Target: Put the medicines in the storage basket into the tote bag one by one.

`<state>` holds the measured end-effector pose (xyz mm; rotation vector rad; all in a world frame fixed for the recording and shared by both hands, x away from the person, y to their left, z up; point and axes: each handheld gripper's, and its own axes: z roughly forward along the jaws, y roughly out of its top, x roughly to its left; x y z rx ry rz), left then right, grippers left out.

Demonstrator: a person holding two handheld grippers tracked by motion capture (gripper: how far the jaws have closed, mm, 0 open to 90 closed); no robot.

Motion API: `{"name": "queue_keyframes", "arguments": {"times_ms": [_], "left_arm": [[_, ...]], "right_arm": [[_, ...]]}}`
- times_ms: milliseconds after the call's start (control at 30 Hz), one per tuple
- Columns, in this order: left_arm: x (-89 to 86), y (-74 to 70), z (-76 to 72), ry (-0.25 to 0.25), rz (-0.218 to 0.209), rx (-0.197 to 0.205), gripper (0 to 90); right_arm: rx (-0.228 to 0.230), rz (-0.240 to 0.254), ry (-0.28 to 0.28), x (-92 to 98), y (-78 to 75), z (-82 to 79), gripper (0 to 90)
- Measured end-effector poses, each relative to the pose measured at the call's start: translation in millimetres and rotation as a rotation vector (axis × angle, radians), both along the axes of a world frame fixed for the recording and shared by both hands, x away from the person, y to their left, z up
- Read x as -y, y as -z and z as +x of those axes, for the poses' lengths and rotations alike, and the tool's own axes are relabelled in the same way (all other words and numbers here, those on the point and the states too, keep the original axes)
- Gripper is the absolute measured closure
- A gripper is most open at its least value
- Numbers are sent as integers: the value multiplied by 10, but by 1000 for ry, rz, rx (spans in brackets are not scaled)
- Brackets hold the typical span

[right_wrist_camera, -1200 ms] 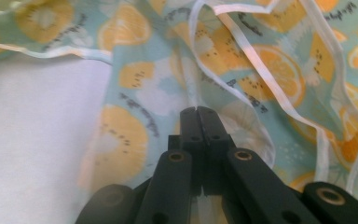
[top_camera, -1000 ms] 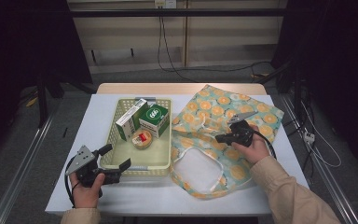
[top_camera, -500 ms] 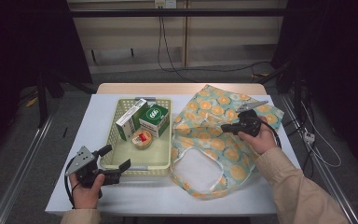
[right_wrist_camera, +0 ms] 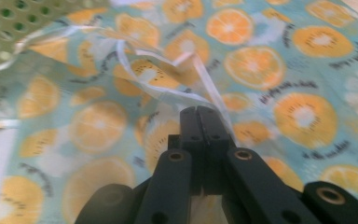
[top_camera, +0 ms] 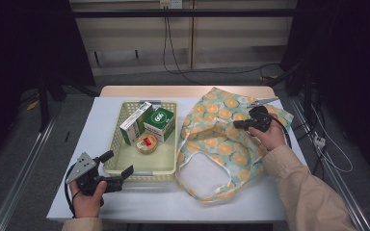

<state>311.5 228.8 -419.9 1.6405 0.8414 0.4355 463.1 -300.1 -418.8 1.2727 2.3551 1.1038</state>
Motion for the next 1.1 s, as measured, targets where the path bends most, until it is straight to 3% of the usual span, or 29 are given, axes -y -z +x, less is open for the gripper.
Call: {"name": "queue_keyframes", "arguments": {"times_ms": [200,467,567,733,867,1100], "left_arm": [[26,11,15,10,3,-2,38],[3,8,7,3,0,-1,37],[5,13,10,5,3,-1,38],[-3,13,5,2,0,-2,38],[-5,15,6,0,1,-3,38],[9,10,3,6,4,-2,38]], "right_arm": [[2,-9,30,83,129,61,900],[-20,-89,33,60,339,94,893],[12,-96,30,59,378,62,881],[10,-94,31,51,359,28,764],[31,-54,9,-9,282,-28,686],[72,-74,-37,-165,134,-122,538]]}}
